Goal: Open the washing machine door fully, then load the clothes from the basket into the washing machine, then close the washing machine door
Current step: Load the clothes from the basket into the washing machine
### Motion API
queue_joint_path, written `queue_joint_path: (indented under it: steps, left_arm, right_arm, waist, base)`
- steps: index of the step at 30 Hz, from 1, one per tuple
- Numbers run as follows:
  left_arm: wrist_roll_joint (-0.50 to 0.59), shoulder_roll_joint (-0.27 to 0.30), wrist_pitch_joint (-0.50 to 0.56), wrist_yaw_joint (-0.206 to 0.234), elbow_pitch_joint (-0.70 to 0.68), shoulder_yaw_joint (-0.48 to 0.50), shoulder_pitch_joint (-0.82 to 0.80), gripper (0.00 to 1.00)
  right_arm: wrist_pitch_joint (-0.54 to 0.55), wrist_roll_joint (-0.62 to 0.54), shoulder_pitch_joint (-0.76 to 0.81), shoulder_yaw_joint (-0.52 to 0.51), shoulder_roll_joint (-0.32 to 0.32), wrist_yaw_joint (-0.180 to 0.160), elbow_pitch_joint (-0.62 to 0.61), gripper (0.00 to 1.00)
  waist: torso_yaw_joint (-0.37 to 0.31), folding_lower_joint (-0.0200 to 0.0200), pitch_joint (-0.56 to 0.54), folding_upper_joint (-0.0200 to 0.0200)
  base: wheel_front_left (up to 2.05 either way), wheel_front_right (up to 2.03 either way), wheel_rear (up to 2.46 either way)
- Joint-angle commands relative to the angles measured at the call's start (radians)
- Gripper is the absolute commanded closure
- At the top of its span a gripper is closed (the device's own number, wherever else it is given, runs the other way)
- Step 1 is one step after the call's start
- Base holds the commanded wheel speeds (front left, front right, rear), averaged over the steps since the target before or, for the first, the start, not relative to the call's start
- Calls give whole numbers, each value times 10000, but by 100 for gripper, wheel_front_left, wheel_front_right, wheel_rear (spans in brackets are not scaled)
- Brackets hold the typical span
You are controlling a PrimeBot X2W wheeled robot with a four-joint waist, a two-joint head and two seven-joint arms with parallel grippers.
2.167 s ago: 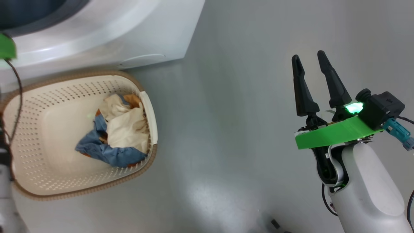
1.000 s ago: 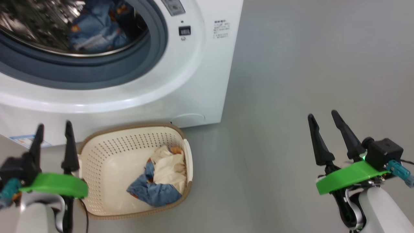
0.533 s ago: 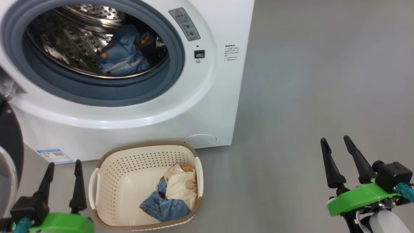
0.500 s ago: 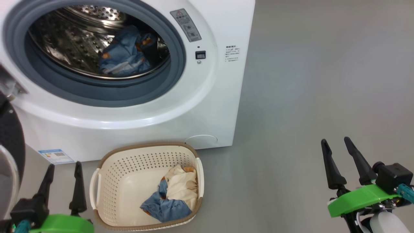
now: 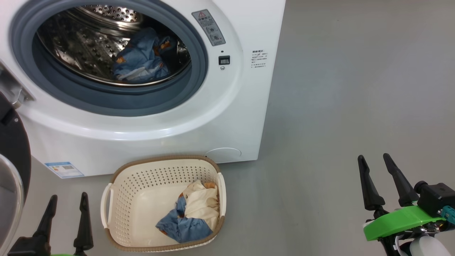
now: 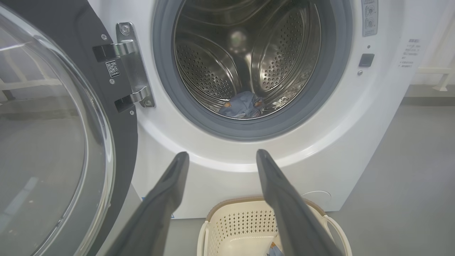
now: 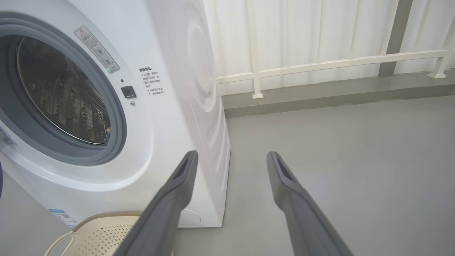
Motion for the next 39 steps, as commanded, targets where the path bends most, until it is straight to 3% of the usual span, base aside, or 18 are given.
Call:
queue_joint_path:
  steps: [1, 22, 33, 39]
  left_arm:
    - [-60, 177, -55, 5, -336, 330, -73, 0]
    - [-356, 157, -55, 4, 1, 286, -421, 0]
    - [-950, 245, -55, 4, 1116, -330, -1309, 0]
    - [-1205, 388, -55, 4, 2397, -1149, -1950, 0]
  right_arm:
    - [-80, -9, -40, 154, -96, 54, -257, 0]
    - [-80, -66, -501, 260, 67, 54, -352, 0]
    - [-80, -160, -1202, 324, 366, 54, -449, 0]
    - [-80, -192, -1565, 348, 484, 54, -492, 0]
  waist:
    - [-5, 0, 35, 0]
    - [-206, 0, 752, 0]
    - [-393, 0, 1905, 0]
    - [-524, 0, 2378, 0]
  base:
    - [0, 0, 0]
    - [0, 0, 0]
    - [0, 0, 0]
    - [0, 0, 0]
